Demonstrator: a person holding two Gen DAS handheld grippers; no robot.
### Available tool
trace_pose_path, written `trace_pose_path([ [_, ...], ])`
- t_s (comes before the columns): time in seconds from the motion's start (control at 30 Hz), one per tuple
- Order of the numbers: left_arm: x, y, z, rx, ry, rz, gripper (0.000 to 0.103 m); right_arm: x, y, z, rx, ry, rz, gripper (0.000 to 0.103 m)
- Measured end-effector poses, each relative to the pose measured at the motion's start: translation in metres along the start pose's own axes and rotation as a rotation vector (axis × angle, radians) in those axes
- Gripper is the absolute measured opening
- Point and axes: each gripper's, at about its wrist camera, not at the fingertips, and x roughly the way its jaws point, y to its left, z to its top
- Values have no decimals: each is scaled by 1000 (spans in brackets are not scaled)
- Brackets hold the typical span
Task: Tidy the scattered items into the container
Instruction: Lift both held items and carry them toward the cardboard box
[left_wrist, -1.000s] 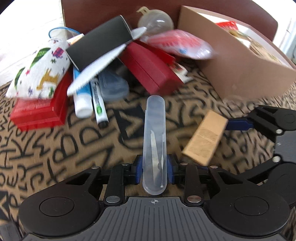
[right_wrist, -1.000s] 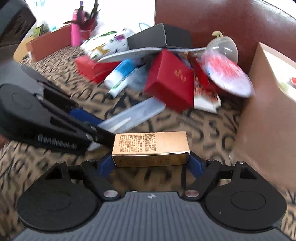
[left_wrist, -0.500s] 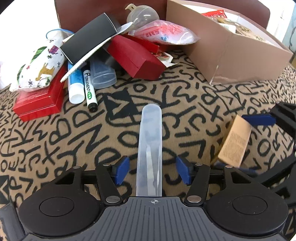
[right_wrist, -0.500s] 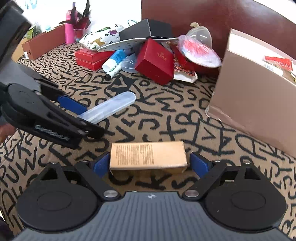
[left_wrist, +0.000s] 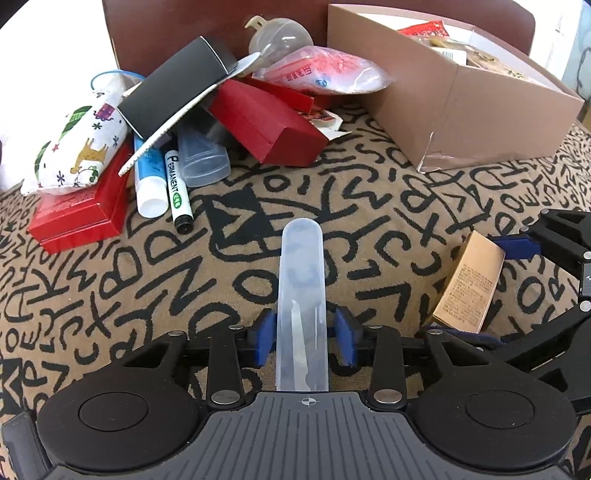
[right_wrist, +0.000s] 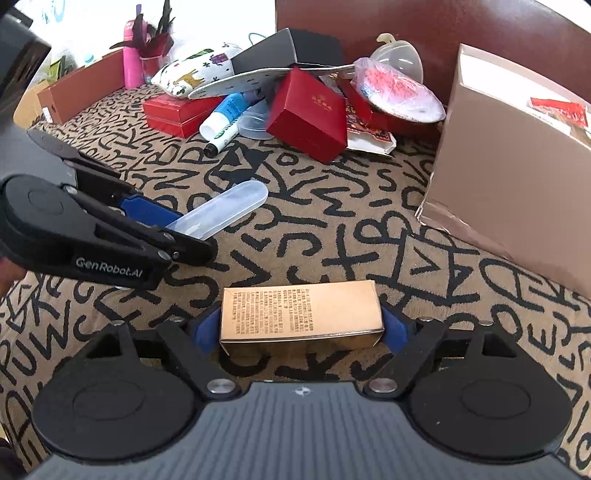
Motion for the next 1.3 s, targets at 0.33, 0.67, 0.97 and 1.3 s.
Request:
trace_pose_path([
  [0.33, -27, -13, -17, -18, 8, -74, 25, -21, 6, -16, 12, 10, 2, 85],
  [0.67, -89, -55, 9, 48, -131, -140, 25, -87, -15, -15, 33, -114, -5, 85],
  [0.97, -129, -99, 88, 127, -293, -166, 25, -146, -59, 35, -44, -236, -89, 85],
  [1.3, -103, -120, 191, 63, -308, -177, 25, -135, -128, 116, -105, -268, -224, 85],
])
